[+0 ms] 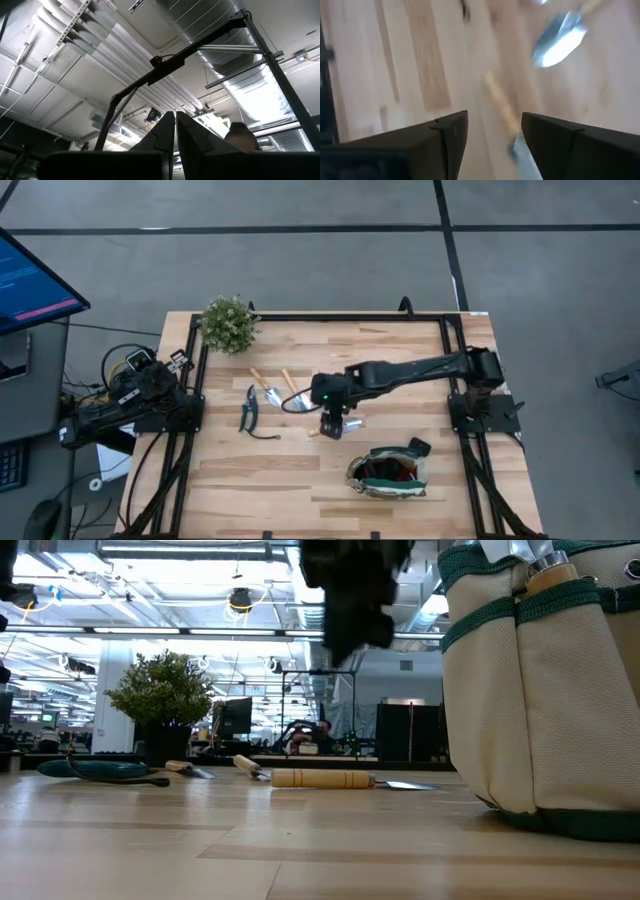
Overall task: Pick & Place Garden tools in Gardening bag
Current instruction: Put the brown trowel into the gardening bag
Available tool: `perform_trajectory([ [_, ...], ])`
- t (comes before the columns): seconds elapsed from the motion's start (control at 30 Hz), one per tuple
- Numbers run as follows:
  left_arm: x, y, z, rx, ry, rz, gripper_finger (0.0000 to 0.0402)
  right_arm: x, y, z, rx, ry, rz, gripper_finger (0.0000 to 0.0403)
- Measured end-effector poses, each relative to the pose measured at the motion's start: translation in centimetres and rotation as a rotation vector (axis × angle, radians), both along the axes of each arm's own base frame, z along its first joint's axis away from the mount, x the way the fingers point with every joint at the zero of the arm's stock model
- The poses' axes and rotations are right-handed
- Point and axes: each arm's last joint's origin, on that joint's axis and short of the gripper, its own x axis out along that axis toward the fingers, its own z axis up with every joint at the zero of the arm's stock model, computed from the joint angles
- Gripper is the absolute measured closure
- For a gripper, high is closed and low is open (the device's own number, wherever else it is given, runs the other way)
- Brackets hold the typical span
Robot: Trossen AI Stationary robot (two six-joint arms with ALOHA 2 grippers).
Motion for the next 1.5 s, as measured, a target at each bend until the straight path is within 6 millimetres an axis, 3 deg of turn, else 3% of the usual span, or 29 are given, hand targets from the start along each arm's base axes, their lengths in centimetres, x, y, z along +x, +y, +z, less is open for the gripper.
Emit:
perform_trajectory([
  [0.13, 0.0, 0.0, 0.0, 0.000, 0.001, 0.001, 0.0384, -0.6, 1.6, -2.3, -0.008, 0.168, 0.051, 0.0239],
  [0.27, 0.0, 0.0, 0.0, 0.000, 0.001, 0.000, 0.0384, -0.6, 2.7, -3.7, -0.028, 0.227, 0.119, 0.0255],
  [0.5, 0.0, 0.0, 0.0, -0.001, 0.004, 0.001, 0.0384, -0.4, 1.0, -6.1, -0.045, 0.265, 0.118, 0.0298],
  [0.73, 0.1, 0.0, 0.0, -0.003, 0.007, 0.001, 0.0384, -1.2, 0.7, -8.1, -0.043, 0.255, 0.118, 0.0393],
  [1.13, 0.1, 0.0, 0.0, -0.004, 0.011, 0.001, 0.0384, -2.7, 0.5, -10.8, -0.050, 0.340, 0.137, 0.0397],
  [1.5, 0.1, 0.1, 0.0, -0.006, 0.014, 0.001, 0.0384, -3.2, -3.1, -11.9, -0.055, 0.340, 0.114, 0.0401],
])
